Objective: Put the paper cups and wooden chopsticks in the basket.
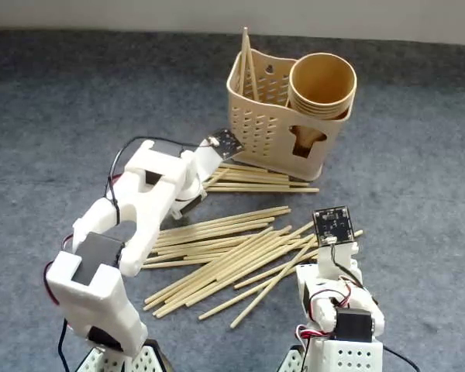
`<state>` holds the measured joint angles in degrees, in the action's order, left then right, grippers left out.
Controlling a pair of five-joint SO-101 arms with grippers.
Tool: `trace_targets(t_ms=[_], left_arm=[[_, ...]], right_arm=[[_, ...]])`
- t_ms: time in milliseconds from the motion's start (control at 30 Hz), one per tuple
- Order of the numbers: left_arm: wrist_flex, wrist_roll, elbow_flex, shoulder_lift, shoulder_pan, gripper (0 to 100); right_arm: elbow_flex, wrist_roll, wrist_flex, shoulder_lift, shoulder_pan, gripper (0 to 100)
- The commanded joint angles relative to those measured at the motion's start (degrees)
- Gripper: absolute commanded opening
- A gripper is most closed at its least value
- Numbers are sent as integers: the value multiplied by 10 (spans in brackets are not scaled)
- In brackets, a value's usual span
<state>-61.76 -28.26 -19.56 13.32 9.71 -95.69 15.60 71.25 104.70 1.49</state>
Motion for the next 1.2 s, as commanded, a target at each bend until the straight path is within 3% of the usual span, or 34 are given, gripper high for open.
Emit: trace_targets(t_ms=[0, 333, 567, 800, 967, 1167], left_arm=[[-61, 4, 36, -15, -5, 5], [-189, 4, 43, -205, -4, 5], [-182, 14, 44, -371, 0, 5], [-41, 176, 44, -473, 38, 5], [106, 256, 44, -488, 47, 5], [288, 287, 38, -487, 48, 6]], right_arm=[[-88, 5, 0, 7, -7, 6], [-88, 5, 0, 7, -7, 6], [-88, 5, 0, 7, -7, 6], [-88, 5, 0, 7, -7, 6], [-88, 5, 0, 7, -7, 6], [-88, 5, 0, 7, -7, 6]])
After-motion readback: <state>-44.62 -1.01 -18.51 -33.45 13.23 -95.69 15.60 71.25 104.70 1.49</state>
